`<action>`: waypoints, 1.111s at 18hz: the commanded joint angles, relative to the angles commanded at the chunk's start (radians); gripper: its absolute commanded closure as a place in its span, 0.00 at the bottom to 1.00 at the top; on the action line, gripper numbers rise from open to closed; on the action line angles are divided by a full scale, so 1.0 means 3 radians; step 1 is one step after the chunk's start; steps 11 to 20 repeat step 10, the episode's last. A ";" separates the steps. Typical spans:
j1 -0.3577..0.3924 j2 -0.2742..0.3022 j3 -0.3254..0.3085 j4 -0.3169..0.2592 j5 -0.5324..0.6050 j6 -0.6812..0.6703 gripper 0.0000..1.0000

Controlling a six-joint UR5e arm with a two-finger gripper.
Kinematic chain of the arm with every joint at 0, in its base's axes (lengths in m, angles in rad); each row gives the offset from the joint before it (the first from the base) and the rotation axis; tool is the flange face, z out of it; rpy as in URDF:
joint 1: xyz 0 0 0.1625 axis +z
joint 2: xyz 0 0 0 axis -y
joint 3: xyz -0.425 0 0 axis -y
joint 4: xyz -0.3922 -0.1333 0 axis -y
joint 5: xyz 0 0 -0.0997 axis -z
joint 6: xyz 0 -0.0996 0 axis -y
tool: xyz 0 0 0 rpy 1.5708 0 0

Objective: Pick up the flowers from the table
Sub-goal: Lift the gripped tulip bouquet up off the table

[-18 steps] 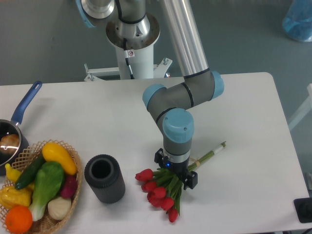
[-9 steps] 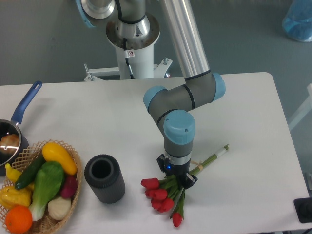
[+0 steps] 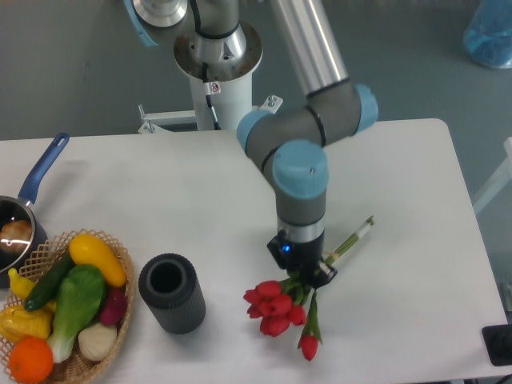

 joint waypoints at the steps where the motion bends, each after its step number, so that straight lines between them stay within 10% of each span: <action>1: 0.0030 0.0041 0.0036 -0.0092 -0.0010 0.0000 0.92; 10: 0.0118 0.0266 0.0332 -0.0715 -0.0138 0.0046 0.91; 20: 0.0118 0.0266 0.0332 -0.0715 -0.0138 0.0046 0.91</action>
